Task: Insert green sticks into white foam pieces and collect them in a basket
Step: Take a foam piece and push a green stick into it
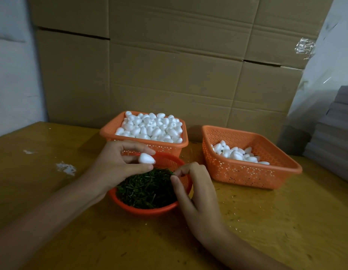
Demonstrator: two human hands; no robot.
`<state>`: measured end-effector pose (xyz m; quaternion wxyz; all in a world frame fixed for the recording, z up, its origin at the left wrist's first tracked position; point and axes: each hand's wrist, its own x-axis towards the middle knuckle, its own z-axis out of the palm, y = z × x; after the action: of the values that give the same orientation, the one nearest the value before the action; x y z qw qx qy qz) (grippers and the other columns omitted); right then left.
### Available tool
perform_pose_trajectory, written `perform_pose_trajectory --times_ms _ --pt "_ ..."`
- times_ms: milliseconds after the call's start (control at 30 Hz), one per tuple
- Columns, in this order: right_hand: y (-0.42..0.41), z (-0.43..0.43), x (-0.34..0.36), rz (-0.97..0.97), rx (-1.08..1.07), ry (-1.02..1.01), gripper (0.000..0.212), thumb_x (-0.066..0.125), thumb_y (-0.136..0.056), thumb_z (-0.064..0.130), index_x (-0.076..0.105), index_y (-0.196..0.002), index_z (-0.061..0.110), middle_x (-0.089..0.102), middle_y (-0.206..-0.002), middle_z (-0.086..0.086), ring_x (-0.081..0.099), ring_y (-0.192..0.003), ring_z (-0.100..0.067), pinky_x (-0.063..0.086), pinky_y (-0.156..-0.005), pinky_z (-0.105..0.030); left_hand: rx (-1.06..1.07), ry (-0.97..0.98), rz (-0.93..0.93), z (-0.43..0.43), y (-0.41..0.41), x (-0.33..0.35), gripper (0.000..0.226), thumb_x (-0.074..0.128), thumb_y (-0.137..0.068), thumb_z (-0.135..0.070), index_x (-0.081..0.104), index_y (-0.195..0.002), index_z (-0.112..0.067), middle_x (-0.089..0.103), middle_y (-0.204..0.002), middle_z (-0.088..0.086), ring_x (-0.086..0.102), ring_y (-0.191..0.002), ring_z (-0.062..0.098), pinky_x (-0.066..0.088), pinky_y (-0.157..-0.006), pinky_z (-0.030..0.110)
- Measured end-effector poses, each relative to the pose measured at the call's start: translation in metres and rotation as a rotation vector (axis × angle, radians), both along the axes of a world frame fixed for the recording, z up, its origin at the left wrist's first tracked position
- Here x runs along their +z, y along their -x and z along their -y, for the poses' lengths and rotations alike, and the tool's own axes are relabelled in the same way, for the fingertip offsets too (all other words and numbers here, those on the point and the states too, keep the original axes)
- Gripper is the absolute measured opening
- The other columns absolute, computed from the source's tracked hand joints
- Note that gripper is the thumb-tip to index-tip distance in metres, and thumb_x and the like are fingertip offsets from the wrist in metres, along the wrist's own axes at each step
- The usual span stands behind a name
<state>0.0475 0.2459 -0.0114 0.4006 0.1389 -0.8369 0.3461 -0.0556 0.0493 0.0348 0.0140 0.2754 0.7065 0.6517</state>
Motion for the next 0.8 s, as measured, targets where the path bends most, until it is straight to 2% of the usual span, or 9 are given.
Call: perform_pose_trajectory --times_ms 100,200,300,500,633,733,800 --pt "0.0009 -0.0013 0.001 0.016 -0.005 0.014 0.007 0.055 -0.106 0.03 0.057 -0.099 0.029 0.055 -0.096 0.017 0.055 -0.096 -0.013 0.044 -0.081 -0.029 0.018 0.022 -0.001 -0.0007 -0.0017 0.0007 0.028 0.092 -0.074 -0.011 0.084 -0.094 -0.029 0.081 -0.107 -0.011 0.076 -0.104 0.006 0.058 -0.092 0.025" --pt "0.0006 0.0013 0.0014 0.024 -0.004 0.014 0.007 0.056 -0.105 0.029 0.058 -0.099 0.028 0.055 -0.095 0.017 0.055 -0.095 -0.014 0.044 -0.08 -0.029 0.055 -0.039 0.002 -0.001 -0.004 -0.0004 0.027 0.093 -0.068 -0.025 0.084 -0.092 -0.028 0.081 -0.104 -0.007 0.078 -0.099 0.011 0.06 -0.082 0.023" --pt "-0.0004 0.0024 0.001 0.023 -0.005 0.005 0.007 0.058 -0.105 0.026 0.057 -0.099 0.027 0.055 -0.095 0.017 0.055 -0.096 -0.014 0.044 -0.081 -0.028 0.066 -0.119 0.009 -0.0007 -0.0041 -0.0009 0.035 0.092 -0.058 -0.036 0.084 -0.089 -0.024 0.082 -0.096 0.001 0.079 -0.091 0.014 0.06 -0.073 0.019" --pt "0.0009 0.0023 0.001 0.016 -0.01 0.007 0.007 0.058 -0.105 0.025 0.057 -0.099 0.026 0.056 -0.096 0.012 0.055 -0.097 -0.015 0.045 -0.082 -0.031 0.031 -0.112 -0.011 0.0007 0.0007 -0.0014 0.037 0.094 -0.051 -0.031 0.083 -0.085 -0.02 0.082 -0.095 0.002 0.078 -0.095 0.013 0.062 -0.08 0.021" --pt "0.0017 0.0006 -0.0007 0.017 -0.007 -0.001 0.006 0.058 -0.105 0.024 0.059 -0.099 0.022 0.055 -0.098 0.01 0.056 -0.099 -0.016 0.047 -0.083 -0.035 -0.013 -0.049 0.002 0.001 0.0019 -0.0022 0.039 0.097 -0.052 -0.034 0.082 -0.087 -0.022 0.082 -0.098 0.001 0.078 -0.096 0.014 0.06 -0.079 0.018" --pt "0.0027 0.0014 -0.0013 0.015 -0.001 0.002 0.005 0.058 -0.105 0.023 0.059 -0.1 0.023 0.054 -0.099 0.011 0.057 -0.099 -0.017 0.047 -0.083 -0.035 -0.048 -0.041 0.015 0.003 0.0019 -0.0004 0.043 0.104 -0.055 -0.032 0.082 -0.091 -0.022 0.081 -0.101 0.002 0.078 -0.097 0.016 0.059 -0.081 0.019" --pt "0.0032 0.0013 -0.0016 0.014 -0.002 -0.003 0.005 0.058 -0.105 0.024 0.059 -0.1 0.023 0.054 -0.099 0.011 0.057 -0.099 -0.017 0.047 -0.083 -0.036 -0.076 -0.066 0.042 0.0036 0.0009 0.0013 0.043 0.099 -0.06 -0.031 0.082 -0.099 -0.024 0.081 -0.103 0.004 0.079 -0.095 0.022 0.061 -0.081 0.024"
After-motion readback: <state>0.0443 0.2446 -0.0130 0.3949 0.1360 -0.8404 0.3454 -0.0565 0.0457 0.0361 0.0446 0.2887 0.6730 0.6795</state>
